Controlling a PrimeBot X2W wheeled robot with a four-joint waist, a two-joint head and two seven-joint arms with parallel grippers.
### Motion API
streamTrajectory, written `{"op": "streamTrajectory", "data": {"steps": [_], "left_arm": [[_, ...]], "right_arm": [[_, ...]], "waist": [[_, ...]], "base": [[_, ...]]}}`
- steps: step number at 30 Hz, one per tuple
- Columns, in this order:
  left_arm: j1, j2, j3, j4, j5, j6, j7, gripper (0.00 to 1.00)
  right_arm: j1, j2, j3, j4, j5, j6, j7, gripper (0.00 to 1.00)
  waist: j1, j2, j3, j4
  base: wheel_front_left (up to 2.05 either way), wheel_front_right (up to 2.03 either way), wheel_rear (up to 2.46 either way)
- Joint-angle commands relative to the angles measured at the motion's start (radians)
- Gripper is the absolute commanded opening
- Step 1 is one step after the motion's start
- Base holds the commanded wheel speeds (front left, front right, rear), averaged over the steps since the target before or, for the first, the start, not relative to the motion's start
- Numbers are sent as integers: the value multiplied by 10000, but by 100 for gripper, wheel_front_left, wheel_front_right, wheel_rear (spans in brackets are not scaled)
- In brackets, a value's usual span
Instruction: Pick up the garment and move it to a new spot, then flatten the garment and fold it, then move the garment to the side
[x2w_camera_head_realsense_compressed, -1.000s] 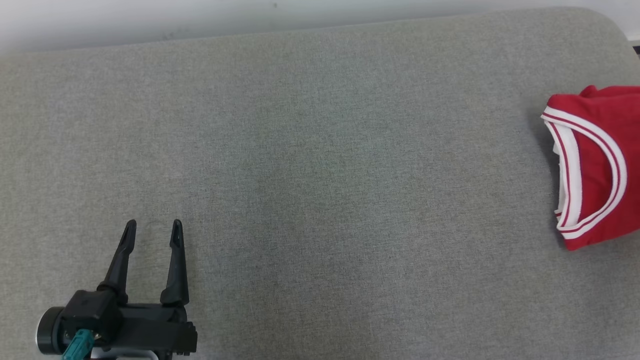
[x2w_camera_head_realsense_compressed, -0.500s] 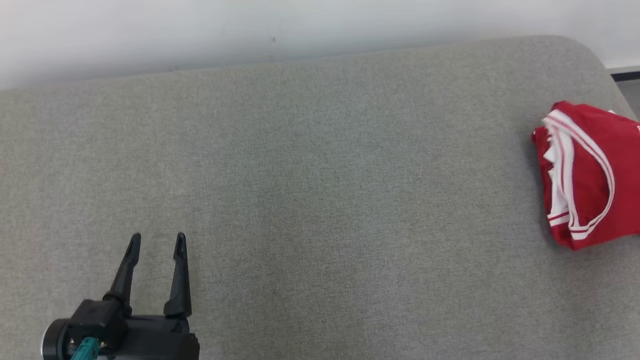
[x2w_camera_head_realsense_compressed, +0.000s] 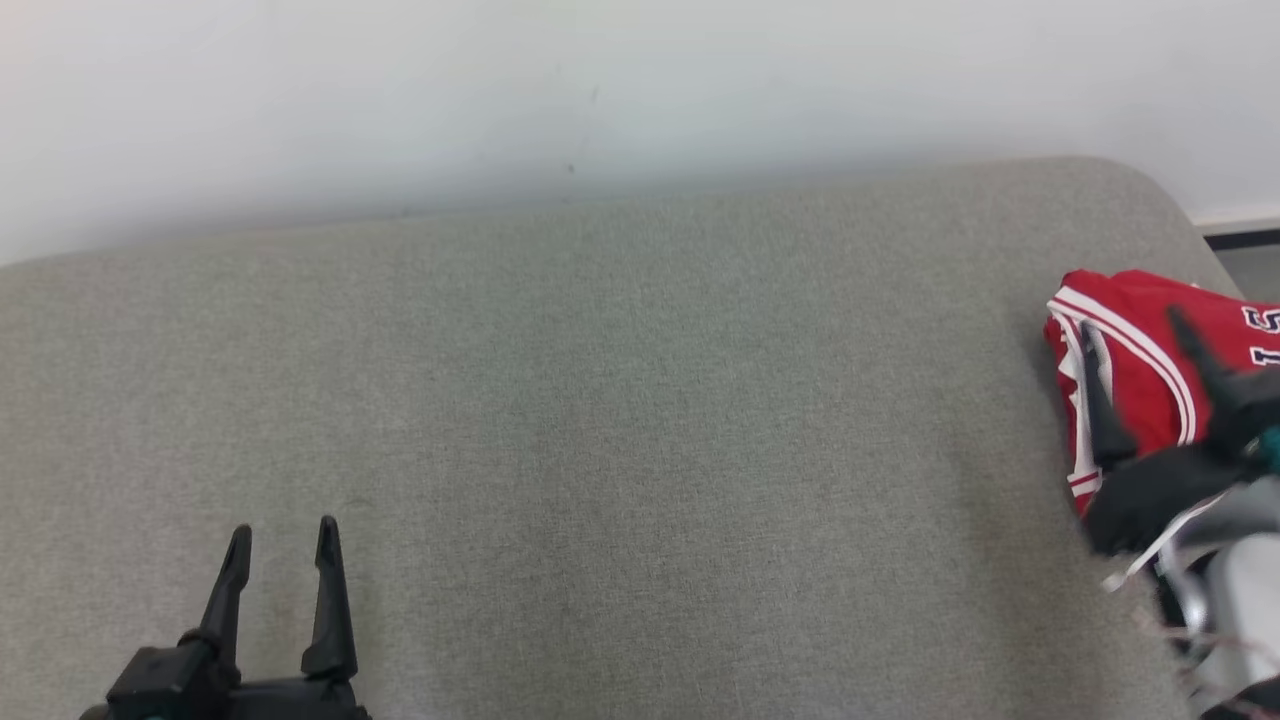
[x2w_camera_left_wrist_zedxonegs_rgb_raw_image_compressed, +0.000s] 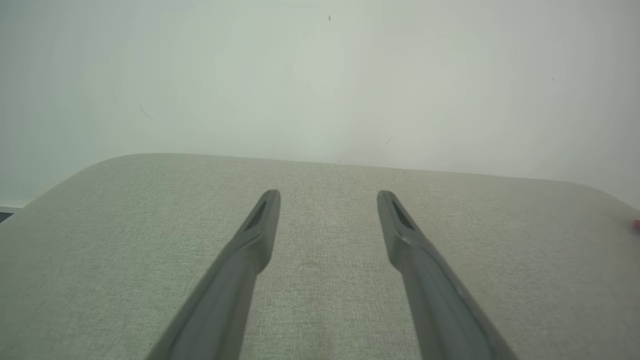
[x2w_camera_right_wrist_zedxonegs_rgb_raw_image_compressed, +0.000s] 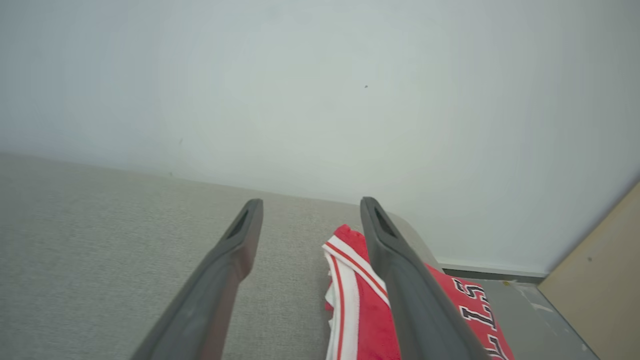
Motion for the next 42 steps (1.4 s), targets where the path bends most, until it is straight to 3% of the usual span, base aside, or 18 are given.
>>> {"op": "streamTrajectory", "data": {"steps": [1, 10, 21, 42], "left_arm": [[189, 4, 64, 54, 37, -6, -1, 100], [558, 5, 315, 508, 58, -32, -3, 100], [754, 4, 270, 885, -8, 66, -3, 100], [864, 4, 190, 831, -118, 206, -3, 100]], "right_arm": [[325, 224, 90, -127, 217, -32, -218, 100], [1837, 1493, 1721, -348, 1554, -30, -1657, 100], [3105, 2591, 1269, -451, 1271, -30, -2166, 100], [3381, 2876, 809, -736, 980, -30, -2209, 100]], "waist": [[1, 1, -307, 120], [1, 1, -818, 246], [1, 1, -1216, 607], [1, 1, -1269, 623]], "base": [[0, 0, 0], [0, 0, 0], [0, 0, 0], [0, 0, 0]]}}
